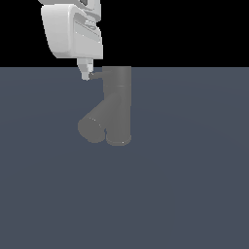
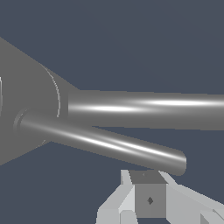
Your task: Turn on the faucet by rotating a designated handle.
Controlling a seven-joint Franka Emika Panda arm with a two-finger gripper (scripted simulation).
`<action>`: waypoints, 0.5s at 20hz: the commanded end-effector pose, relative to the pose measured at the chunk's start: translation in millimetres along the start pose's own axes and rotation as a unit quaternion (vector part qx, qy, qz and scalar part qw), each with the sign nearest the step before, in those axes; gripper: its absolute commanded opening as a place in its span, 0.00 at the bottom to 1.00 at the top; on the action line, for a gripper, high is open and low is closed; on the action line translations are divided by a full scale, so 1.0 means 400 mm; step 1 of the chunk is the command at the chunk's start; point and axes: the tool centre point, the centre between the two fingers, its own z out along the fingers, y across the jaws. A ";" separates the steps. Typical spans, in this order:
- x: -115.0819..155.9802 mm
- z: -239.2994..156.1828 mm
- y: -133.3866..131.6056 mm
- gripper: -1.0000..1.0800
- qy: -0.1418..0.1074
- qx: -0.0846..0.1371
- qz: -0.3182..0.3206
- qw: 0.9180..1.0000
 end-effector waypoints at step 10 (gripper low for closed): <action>0.204 -0.001 -0.003 0.00 0.001 -0.003 0.012 1.000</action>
